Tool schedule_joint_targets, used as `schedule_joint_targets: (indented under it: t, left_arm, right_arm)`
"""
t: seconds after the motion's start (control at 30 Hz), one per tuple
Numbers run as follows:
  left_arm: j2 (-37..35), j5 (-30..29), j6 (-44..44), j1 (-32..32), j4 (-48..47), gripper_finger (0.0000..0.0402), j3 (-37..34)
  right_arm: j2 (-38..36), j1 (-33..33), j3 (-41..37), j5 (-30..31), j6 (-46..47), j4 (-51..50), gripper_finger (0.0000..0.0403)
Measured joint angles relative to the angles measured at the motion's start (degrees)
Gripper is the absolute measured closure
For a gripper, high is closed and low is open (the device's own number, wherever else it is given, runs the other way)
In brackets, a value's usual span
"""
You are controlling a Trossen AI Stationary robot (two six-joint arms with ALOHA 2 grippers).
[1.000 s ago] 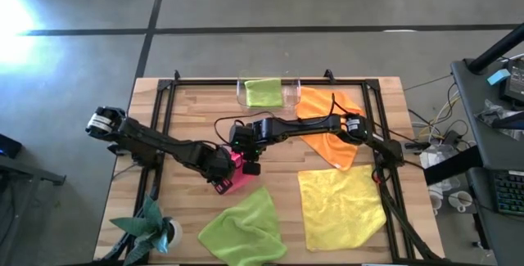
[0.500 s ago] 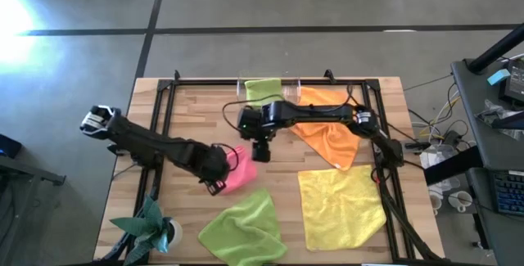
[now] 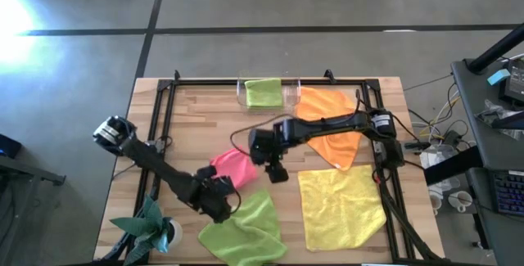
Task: Fold microfiber towels
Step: Put the pink microfiber towel into the transparent bin
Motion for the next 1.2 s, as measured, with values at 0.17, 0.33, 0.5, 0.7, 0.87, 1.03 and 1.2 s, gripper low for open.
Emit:
schedule_joint_targets:
  t: [0.17, 0.33, 0.5, 0.7, 0.87, 1.03, 1.2]
  left_arm:
    - [4.7, -0.1, 0.0, 0.0, -0.7, 0.0265, 0.4]
    - [7.5, -1.4, 0.0, 0.1, -1.0, 0.0265, 0.9]
    - [9.4, -3.5, 0.0, 0.1, -1.1, 0.0265, 0.8]
    - [11.1, -6.1, 0.0, 0.5, -1.1, 0.0265, 0.2]
    - [11.2, -6.6, 0.0, 0.5, -1.1, 0.0265, -0.4]
    - [11.1, -6.5, 3.0, 0.6, -2.0, 0.0265, -0.4]
    - [10.5, -5.8, 2.9, 0.8, -2.8, 0.0265, -0.5]
  right_arm:
    - [0.1, 2.9, -4.7, 0.0, -5.0, 10.0, 0.0238]
    - [1.4, 3.6, -6.4, 0.5, -7.6, 17.1, 0.0237]
    - [3.4, 3.6, -6.7, 0.5, -7.6, 22.0, 0.0241]
    - [6.8, 3.6, -6.6, 0.6, -10.5, 23.2, 0.0239]
    - [9.4, 3.6, -6.5, 8.7, -10.2, 24.5, 0.0243]
    - [9.9, 3.6, -6.3, 13.6, -9.1, 24.9, 0.0249]
    - [10.0, 3.6, -6.4, 14.0, -6.2, 25.1, 0.0251]
